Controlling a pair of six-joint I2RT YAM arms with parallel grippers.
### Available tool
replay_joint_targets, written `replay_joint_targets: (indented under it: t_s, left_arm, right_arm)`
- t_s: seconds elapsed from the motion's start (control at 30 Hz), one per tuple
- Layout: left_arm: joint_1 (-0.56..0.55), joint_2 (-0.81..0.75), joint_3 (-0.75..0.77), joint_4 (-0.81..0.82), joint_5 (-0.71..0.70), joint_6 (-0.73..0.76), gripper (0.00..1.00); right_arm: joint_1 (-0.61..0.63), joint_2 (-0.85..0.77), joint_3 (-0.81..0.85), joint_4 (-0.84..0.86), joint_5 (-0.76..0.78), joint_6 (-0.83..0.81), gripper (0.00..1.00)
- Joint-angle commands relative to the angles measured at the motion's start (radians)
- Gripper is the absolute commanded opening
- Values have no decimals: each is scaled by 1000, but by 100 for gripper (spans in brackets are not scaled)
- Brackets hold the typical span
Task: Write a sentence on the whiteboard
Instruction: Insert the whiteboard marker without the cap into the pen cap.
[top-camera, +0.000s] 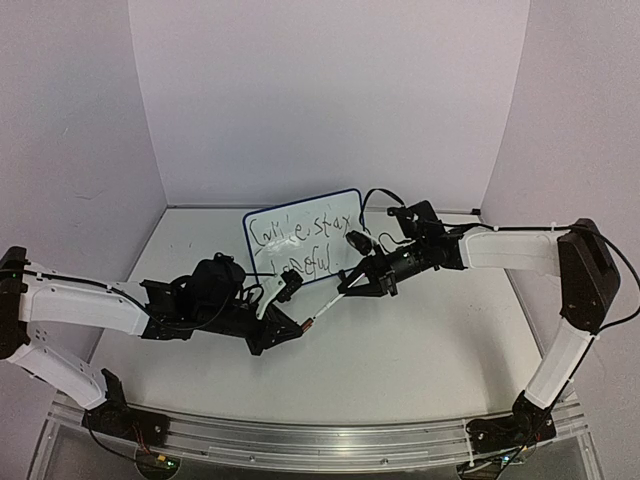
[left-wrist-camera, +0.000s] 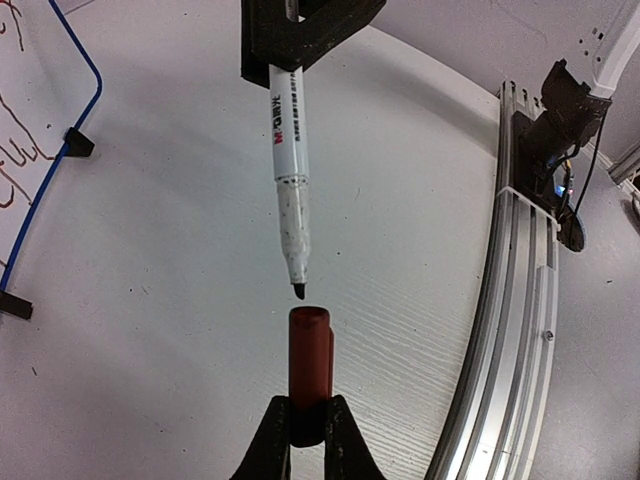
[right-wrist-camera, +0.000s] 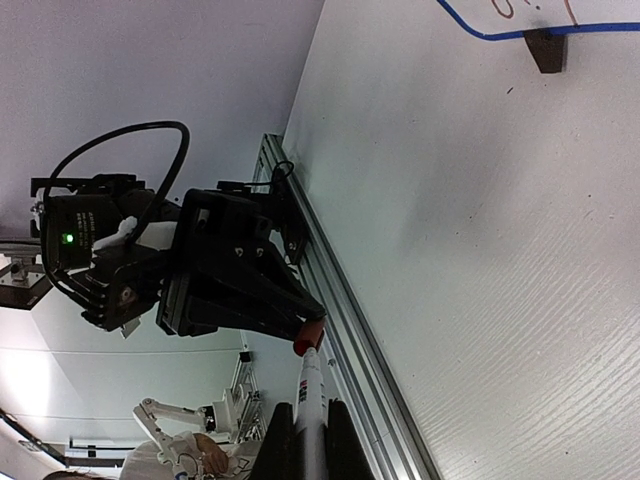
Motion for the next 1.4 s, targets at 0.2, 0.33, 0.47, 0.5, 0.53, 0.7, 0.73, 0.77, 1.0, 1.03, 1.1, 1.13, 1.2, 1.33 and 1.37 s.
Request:
replay_joint_targets:
  t_s: [0.2, 0.33, 0.47, 0.5, 0.53, 0.7, 0.73, 0.77, 1.0, 1.03, 1.1, 1.13, 1.2, 1.33, 1.37]
  left_arm:
    - [-3, 1, 15, 33, 5, -5, 0]
    - [-3, -1, 16, 30, 5, -5, 0]
    - [-3, -1, 19, 25, 5, -5, 0]
    - [-4, -1, 18, 27, 5, -5, 0]
    - [-3, -1, 18, 29, 5, -6, 0]
    - [-3, 2, 20, 28, 5, -5, 0]
    - [-4, 2, 20, 28, 5, -5, 0]
    - [-4, 4, 20, 28, 5, -5, 0]
    - [-3, 2, 26, 25, 4, -5, 0]
    - [-3, 3, 27, 24, 4, -6, 0]
    - [-3, 3, 30, 24, 4, -5, 0]
    - [-3, 3, 31, 25, 4, -6, 0]
    - [-4, 1, 32, 23, 4, -4, 0]
    - [-3, -6, 35, 21, 4, 0, 0]
    - [-3, -7, 37, 20, 4, 2, 0]
  right_arm:
    - [8, -5, 28, 11, -10, 0, 0]
    - [10, -1, 31, 11, -14, -4, 0]
    - [12, 4, 33, 11, -16, -4, 0]
    - [13, 4, 34, 11, -16, -4, 0]
    - [14, 4, 34, 11, -16, -4, 0]
    - [16, 4, 36, 11, -16, -4, 0]
    - [17, 4, 36, 11, -15, -4, 0]
    - [18, 5, 36, 11, -15, -3, 0]
    - [22, 10, 40, 11, -14, -3, 0]
    - [23, 11, 41, 11, -15, -4, 0]
    - [25, 13, 41, 11, -16, -5, 0]
    - [25, 13, 41, 11, -16, -6, 0]
    - [27, 15, 40, 11, -14, -6, 0]
    - [27, 21, 37, 11, -10, -9, 0]
    - [28, 23, 38, 11, -8, -8, 0]
